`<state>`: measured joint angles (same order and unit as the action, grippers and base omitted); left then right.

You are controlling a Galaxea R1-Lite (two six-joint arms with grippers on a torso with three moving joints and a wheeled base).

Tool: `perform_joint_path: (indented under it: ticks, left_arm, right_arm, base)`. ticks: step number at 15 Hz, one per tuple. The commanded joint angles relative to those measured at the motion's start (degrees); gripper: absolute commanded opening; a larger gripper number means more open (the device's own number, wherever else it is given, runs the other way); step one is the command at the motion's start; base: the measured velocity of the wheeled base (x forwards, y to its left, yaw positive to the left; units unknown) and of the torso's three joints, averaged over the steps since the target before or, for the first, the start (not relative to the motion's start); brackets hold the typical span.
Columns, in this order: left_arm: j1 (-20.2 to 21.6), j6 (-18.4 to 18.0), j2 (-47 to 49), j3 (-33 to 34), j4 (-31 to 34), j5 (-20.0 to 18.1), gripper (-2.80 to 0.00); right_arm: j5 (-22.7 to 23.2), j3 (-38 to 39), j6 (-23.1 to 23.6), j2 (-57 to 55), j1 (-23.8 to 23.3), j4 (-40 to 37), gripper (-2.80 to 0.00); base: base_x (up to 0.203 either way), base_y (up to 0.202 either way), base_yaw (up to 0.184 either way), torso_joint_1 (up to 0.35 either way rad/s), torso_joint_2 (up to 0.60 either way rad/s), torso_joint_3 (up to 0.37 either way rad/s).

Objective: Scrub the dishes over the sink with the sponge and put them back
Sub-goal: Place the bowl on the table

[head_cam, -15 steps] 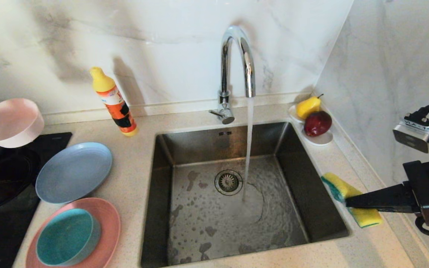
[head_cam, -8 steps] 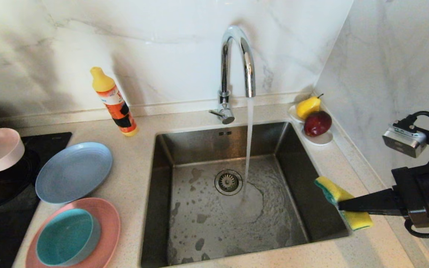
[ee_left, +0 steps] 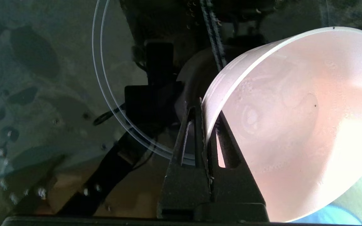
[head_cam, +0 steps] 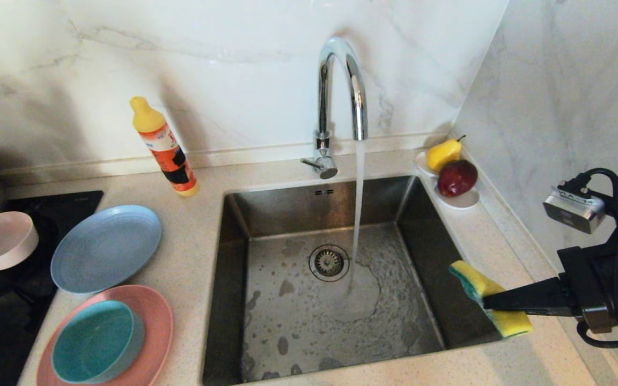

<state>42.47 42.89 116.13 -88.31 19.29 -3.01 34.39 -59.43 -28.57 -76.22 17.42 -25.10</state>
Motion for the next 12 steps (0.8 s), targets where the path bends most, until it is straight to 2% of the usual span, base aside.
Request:
perform_joint_path:
  ticks: [1,7,8,10,12]
  left_arm:
    - [0.1,0.3,1.3,0.0,0.0,-0.1,-2.80]
    - [0.1,0.2,1.3,-0.1,-0.1,-0.7,-2.80]
    - [0.0,0.1,1.0,-0.2,-0.2,-2.6,0.00]
    - [0.0,0.2,0.3,-2.0,-0.2,-6.5,0.00]
    - [0.0,0.3,-0.7,-3.1,-0.1,-6.8,0.00]
  right_arm:
    - [0.2,0.3,-0.2,0.1,-0.1,-0.1,-2.80]
    - [0.3,0.4,-0.2,0.1,-0.2,-0.1,-2.80]
    - [0.3,0.4,-0.2,0.1,-0.2,-0.1,-2.80]
    - [0.2,0.5,-0.2,0.3,-0.2,-0.1,-2.80]
    - [0.2,1.0,-0.1,0.5,-0.2,-0.1,-2.80]
  base:
    - [0.000,0.000,0.000,0.000,0.00,0.000]
    - [0.000,0.000,0.000,0.000,0.00,0.000]
    - [0.000,0.000,0.000,0.000,0.00,0.000]
    - [0.000,0.000,0.000,0.000,0.00,0.000]
    - [0.000,0.000,0.000,0.000,0.00,0.000]
